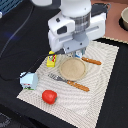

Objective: Interact with the objects in diverse but meaningful ways.

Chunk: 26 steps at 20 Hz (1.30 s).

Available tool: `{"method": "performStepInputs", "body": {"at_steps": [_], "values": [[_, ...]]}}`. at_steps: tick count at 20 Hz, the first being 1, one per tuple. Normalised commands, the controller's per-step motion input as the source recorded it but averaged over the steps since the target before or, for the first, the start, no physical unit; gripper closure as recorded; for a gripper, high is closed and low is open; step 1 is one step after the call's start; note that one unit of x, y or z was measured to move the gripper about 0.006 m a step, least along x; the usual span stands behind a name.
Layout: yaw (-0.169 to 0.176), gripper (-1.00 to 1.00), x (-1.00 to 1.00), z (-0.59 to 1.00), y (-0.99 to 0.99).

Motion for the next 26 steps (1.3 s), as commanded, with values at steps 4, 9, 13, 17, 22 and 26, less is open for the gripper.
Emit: {"method": "performStepInputs", "body": {"at_steps": [4, 9, 13, 17, 22, 26], "values": [[-0.097, -1.0, 0.15, -0.22, 0.05], [-0.035, -1.0, 0.01, -0.13, 0.29], [0.0, -1.0, 0.06, 0.04, 0.35], [-0.005, -1.0, 0.0, 0.77, 0.18], [0.017, -1.0, 0.0, 1.0, 0.25], [0.005, -1.0, 0.0, 0.99, 0.26]]}}
